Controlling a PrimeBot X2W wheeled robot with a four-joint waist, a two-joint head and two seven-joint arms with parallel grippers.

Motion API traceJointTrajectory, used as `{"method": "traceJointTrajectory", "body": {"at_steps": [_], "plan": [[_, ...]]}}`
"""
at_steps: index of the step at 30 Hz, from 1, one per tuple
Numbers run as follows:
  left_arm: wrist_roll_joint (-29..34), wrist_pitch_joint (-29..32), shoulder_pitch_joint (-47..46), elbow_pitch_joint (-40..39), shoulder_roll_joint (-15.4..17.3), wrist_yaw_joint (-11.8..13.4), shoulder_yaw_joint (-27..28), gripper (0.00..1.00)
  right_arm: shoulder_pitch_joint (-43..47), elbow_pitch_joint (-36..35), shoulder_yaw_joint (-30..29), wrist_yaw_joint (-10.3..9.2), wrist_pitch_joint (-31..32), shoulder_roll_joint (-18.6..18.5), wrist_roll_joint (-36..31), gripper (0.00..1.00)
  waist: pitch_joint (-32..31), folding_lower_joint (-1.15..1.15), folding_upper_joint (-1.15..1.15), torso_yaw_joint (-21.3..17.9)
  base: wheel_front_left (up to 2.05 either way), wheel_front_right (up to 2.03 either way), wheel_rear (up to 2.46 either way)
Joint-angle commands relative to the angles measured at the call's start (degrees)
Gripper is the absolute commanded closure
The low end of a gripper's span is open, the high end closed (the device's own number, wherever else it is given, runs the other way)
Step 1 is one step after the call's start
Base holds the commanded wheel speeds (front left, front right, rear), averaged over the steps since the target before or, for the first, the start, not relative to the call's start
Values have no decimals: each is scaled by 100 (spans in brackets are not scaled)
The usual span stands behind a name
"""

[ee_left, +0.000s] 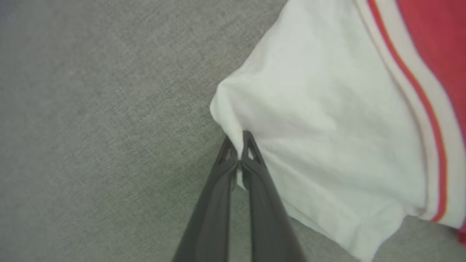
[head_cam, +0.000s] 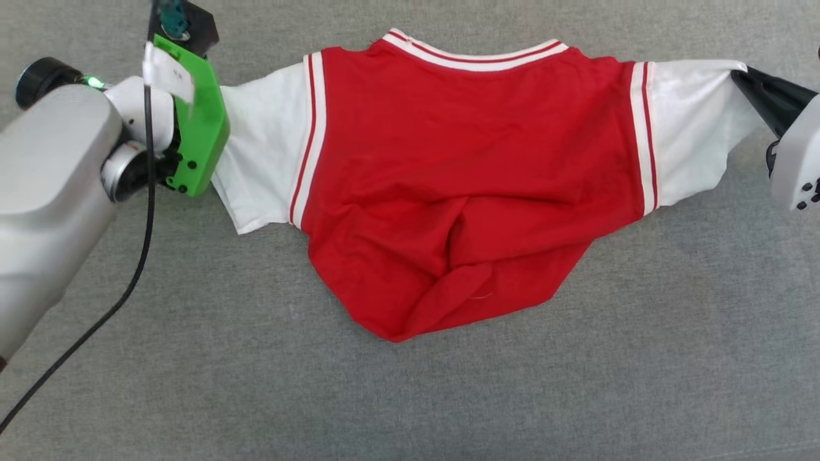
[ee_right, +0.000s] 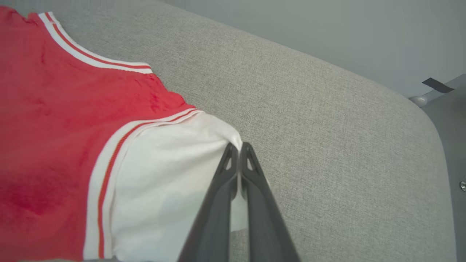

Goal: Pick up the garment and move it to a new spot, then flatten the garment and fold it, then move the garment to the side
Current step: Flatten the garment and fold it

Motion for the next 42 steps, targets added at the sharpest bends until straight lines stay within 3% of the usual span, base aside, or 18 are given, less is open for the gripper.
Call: {"method": "traceJointTrajectory", "body": {"at_steps": [1, 5, 11, 21, 27, 33, 38, 42], "plan": [[121, -358, 36, -64, 32, -17, -112, 100, -124, 23, -3, -5, -107, -6, -33, 100, -316, 0, 0, 119, 0, 0, 0], [314, -1392, -92, -255, 161, -17, -231, 100, -91, 79, -69, -5, -362, -90, -55, 100, -728, 0, 0, 253, 0, 0, 0], [603, -2468, -344, -560, 375, -17, -225, 100, -49, 32, -253, -5, -657, -319, -85, 100, -1253, 0, 0, 452, 0, 0, 0], [922, -3225, -945, -1123, 559, 257, 195, 100, -607, -329, -535, -5, -626, -546, -170, 100, -1687, 0, 0, 564, 0, 0, 0], [1092, -3273, -1516, -1181, 424, 336, 357, 100, -1326, -258, -526, -5, -489, -344, -219, 100, -1599, 0, 0, 544, 0, 0, 0], [1307, -3324, -2250, -713, 113, 280, 446, 100, -2380, 211, -257, -5, -418, 12, -528, 100, -1177, 0, 0, 480, 0, 0, 0], [1629, -3735, -3203, 63, -252, 242, 591, 100, -3738, 1266, -95, -5, -676, 525, -913, 100, -509, 0, 0, 397, 0, 0, 0], [1888, -4002, -3620, 351, -399, 408, 622, 100, -4534, 1952, -115, -5, -980, 793, -1172, 100, -196, 0, 0, 393, 0, 0, 0]]}}
